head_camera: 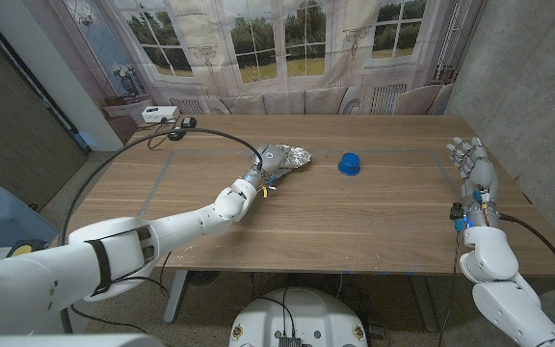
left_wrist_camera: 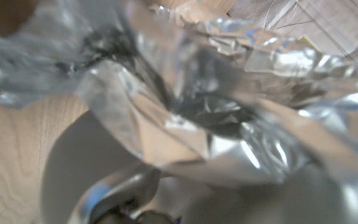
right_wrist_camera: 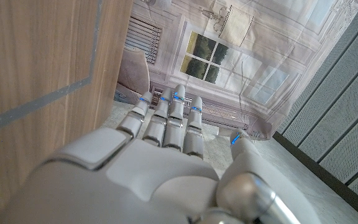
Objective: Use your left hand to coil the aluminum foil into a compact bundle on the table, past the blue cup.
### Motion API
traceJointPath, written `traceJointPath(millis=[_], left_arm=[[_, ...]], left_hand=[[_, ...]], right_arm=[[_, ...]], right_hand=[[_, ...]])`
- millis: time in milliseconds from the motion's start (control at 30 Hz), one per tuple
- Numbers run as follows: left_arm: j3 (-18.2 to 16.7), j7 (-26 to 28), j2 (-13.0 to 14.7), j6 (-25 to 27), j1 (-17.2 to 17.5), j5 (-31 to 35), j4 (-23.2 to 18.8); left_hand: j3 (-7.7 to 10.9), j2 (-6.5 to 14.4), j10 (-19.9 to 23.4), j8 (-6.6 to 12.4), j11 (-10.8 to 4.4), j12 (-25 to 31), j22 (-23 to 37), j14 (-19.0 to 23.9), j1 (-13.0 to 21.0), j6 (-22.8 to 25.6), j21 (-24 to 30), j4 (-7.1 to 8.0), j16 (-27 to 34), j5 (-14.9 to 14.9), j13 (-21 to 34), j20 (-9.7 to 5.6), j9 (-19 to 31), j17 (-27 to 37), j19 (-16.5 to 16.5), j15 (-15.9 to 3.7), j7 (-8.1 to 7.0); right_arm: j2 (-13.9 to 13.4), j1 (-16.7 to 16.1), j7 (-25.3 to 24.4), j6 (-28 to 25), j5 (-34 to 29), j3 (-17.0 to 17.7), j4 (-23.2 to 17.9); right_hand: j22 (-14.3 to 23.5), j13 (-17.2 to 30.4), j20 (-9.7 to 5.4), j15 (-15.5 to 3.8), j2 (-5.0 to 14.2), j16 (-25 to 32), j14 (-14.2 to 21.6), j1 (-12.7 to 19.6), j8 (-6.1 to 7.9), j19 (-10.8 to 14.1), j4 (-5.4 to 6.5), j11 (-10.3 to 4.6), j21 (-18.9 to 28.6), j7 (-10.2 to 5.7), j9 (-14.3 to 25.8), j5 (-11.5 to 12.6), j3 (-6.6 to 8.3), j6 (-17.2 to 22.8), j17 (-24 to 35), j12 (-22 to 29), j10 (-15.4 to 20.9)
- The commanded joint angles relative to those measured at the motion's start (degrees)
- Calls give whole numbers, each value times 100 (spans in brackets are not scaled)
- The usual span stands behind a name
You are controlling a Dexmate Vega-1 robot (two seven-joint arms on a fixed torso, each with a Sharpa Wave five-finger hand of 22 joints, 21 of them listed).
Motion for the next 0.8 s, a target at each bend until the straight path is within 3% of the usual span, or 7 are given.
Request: traceJointPath(millis=[33,267,500,600,633,700,800], left_arm=[[11,-967,291,415,76,364,-754],[-68,-1898,388,659,108,556,-1160],[-111,-2500,378,1012,147,866,-1368],[-112,-2668,322,1277,201,1045,-1400],[-125,-2694,291,1355,222,1079,-1392],[-124,-2741,264,1443,239,1158,-1386],[-178,-2837,235,1506,274,1148,-1427]], left_hand=[[315,39,-276,-238,15,-320,-338,-454,-1,-283,-220,-310,-480,35,-240,206,-111,-150,11,-301,-139],[-253,-568,-1079,-446,160,-882,-369,-1405,-775,-1524,-681,25,-1102,217,-571,460,-152,-95,-29,-91,-237],[-620,-550,-1917,-414,284,-1106,-363,-2554,-1523,-2368,-1334,350,-1296,301,-714,999,-159,-41,-604,280,-353],[-789,-421,-2322,-383,273,-1090,-363,-3233,-1888,-2659,-2237,371,-1276,338,-807,1895,-163,-81,-1942,439,-522],[-858,-379,-2493,-376,230,-1081,-355,-3563,-2011,-2724,-2581,363,-1296,358,-846,2027,-166,-103,-2394,515,-608],[-954,-280,-2730,-361,249,-1083,-346,-4074,-2228,-2774,-3095,376,-1287,370,-905,2041,-165,-119,-3089,611,-667],[-1048,-232,-2985,-379,301,-1105,-343,-4623,-2425,-2877,-3392,384,-1330,372,-958,2050,-166,-136,-3384,848,-727]], right_arm=[[17,-96,25,44,-70,78,-116],[26,-130,34,24,-93,120,-172],[35,-119,106,55,-68,141,-147],[36,-105,143,71,-48,146,-129],[35,-102,144,69,-54,147,-127],[36,-94,162,74,-44,149,-118],[36,-83,184,80,-33,151,-101]], right_hand=[[16,12,2,16,1,19,55,-5,-5,72,15,-14,31,-3,7,16,10,65,12,22,49],[15,12,11,16,-12,19,83,-4,-10,87,15,-10,33,12,8,15,9,89,12,21,74],[15,13,10,15,-16,11,91,-2,-19,104,18,6,36,13,8,15,10,98,11,17,92],[15,13,12,12,-21,12,105,-1,-23,106,18,11,35,10,8,15,10,104,11,13,94],[15,13,13,11,-22,11,105,-1,-24,108,17,8,35,12,8,15,10,105,11,11,95],[15,13,13,3,-28,11,114,1,-27,113,16,4,36,10,8,14,9,108,10,9,98],[15,14,13,8,-34,9,123,2,-30,117,15,11,35,9,8,14,9,114,10,8,109]])
